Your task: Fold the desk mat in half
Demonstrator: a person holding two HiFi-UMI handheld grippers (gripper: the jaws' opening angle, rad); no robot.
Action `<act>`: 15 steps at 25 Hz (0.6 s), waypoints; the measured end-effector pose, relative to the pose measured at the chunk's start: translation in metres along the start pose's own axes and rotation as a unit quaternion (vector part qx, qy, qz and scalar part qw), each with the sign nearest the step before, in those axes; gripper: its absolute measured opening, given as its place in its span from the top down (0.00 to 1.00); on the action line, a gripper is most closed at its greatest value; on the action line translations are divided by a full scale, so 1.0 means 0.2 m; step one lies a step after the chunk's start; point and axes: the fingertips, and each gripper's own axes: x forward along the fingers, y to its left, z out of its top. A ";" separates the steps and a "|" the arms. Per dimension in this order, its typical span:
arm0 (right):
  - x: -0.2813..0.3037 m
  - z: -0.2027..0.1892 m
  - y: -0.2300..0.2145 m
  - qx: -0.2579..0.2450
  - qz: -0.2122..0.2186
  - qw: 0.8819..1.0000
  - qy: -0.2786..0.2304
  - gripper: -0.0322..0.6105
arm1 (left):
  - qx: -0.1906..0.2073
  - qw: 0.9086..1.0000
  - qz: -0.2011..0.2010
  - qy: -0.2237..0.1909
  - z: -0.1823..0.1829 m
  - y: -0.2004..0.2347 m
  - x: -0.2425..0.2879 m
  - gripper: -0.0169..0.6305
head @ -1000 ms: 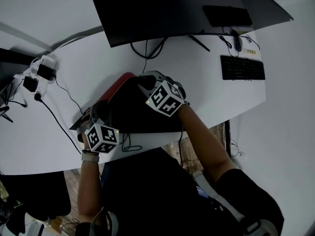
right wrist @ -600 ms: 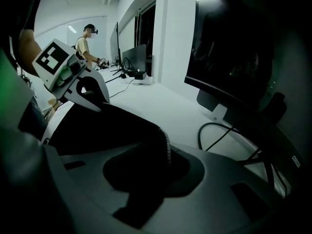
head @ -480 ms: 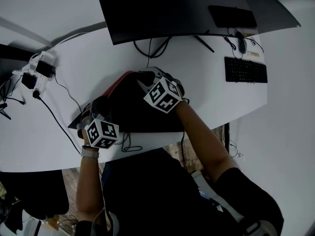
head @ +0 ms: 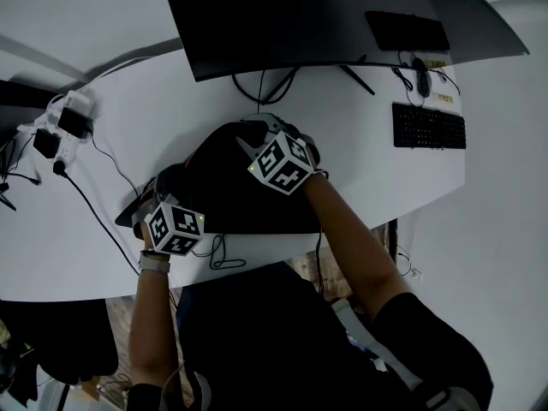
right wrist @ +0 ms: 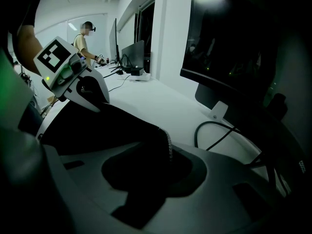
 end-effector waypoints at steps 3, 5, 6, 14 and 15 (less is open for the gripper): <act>0.02 -0.01 -0.01 0.005 -0.001 1.000 0.000 0.76 | -0.003 1.000 -0.004 0.006 -0.02 -0.01 0.02 0.88; 0.02 -0.02 -0.02 0.009 -0.003 1.000 -0.001 0.74 | -0.007 1.000 -0.004 0.006 -0.01 0.00 0.02 0.88; 0.03 -0.02 -0.03 0.010 -0.003 1.000 -0.002 0.73 | -0.008 1.000 -0.003 0.005 -0.01 0.00 0.03 0.88; 0.04 -0.03 -0.05 0.013 -0.001 1.000 -0.006 0.68 | -0.024 1.000 -0.007 0.006 -0.02 0.01 0.04 0.85; 0.04 -0.03 -0.06 0.014 -0.002 1.000 -0.007 0.68 | -0.029 1.000 -0.008 0.007 -0.03 0.02 0.04 0.84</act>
